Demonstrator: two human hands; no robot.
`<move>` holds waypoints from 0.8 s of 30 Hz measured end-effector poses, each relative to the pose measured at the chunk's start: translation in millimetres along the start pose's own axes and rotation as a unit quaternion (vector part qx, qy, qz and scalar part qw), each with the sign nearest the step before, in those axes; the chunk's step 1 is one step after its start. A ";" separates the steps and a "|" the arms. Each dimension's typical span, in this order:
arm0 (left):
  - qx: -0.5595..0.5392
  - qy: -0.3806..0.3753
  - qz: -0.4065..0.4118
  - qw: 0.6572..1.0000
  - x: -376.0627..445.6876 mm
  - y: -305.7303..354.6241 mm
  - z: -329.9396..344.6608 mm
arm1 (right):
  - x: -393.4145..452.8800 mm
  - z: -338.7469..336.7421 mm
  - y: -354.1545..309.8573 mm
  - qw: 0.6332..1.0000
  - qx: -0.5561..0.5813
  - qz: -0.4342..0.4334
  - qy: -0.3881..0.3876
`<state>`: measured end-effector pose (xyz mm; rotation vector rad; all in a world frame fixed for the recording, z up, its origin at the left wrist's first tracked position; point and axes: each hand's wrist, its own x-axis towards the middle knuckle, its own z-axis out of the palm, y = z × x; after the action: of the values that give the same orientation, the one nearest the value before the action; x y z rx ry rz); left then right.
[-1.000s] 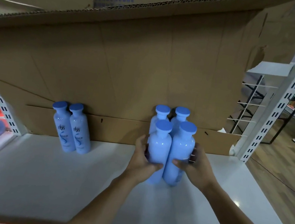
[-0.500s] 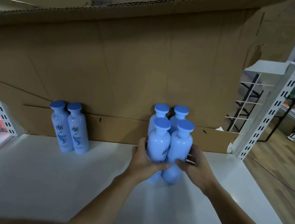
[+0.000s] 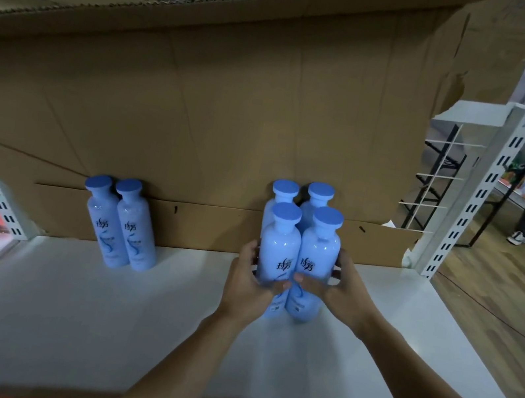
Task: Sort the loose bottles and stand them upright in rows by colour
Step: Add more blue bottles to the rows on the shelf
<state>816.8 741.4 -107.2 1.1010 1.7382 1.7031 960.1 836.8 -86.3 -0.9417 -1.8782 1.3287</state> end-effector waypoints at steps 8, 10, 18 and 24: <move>0.008 0.000 0.019 1.000 5.8 -7.5 -0.5 | -0.9 -0.5 9.7 1.000 -0.001 0.002 0.014; 0.007 0.004 0.021 1.000 7.3 -9.6 0.9 | -0.2 -1.2 10.6 1.000 -0.011 0.008 0.002; 0.024 0.014 0.032 0.999 9.3 -16.9 3.5 | 1.5 7.9 12.3 0.999 -0.013 0.003 0.043; 0.015 0.005 0.021 1.000 11.0 -18.2 1.3 | 3.0 13.1 11.8 0.999 0.001 0.009 0.049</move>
<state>807.6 752.6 -122.8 1.1504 1.7635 1.7159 950.0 835.5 -100.9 -1.0074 -1.7970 1.2721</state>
